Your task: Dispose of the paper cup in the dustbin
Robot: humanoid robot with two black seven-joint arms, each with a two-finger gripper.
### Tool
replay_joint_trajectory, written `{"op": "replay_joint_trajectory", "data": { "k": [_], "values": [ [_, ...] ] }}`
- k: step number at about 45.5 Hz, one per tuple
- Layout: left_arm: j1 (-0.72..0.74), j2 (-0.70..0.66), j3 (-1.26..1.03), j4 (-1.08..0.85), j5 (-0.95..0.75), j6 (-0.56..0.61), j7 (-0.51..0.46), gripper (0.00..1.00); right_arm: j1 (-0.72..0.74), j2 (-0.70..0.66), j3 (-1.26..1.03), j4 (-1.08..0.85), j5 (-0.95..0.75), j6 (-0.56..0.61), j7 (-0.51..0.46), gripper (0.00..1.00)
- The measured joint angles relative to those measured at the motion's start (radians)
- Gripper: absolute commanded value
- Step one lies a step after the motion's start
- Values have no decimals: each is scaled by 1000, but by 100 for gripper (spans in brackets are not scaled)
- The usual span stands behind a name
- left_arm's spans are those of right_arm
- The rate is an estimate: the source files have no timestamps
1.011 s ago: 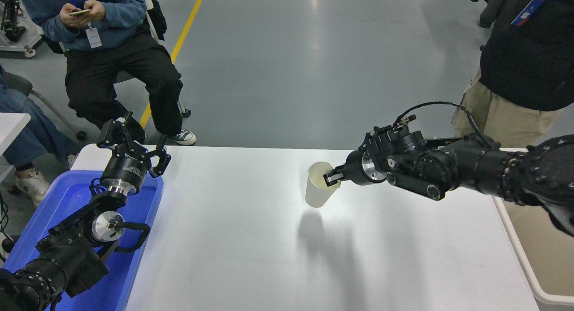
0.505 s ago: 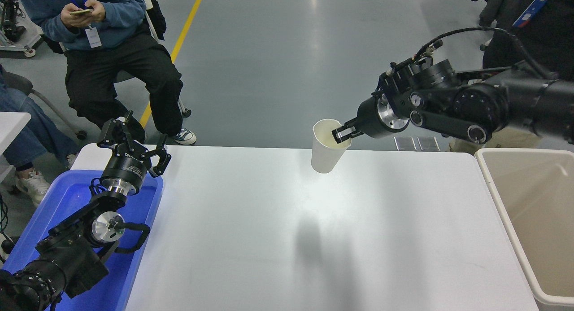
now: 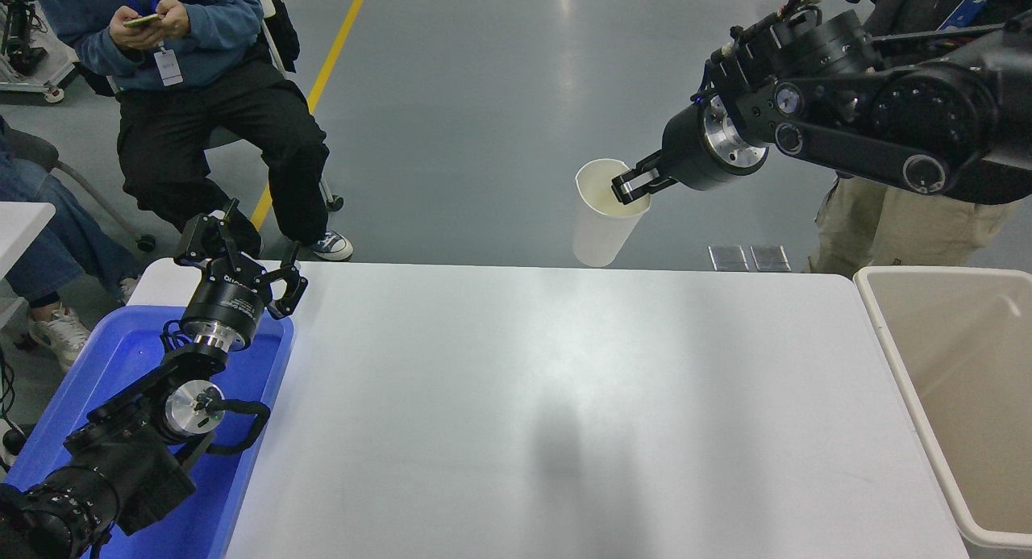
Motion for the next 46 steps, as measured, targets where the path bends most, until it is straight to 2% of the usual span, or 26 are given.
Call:
{"op": "replay_joint_trajectory", "data": {
  "k": [28,46],
  "values": [
    [0,0,0,0,0,0,1,100,-195,-397,28,-112,8,-78,10,0],
    [0,0,0,0,0,0,0,100,-479,-540,149,-274,57,-206,20,0]
  ]
}}
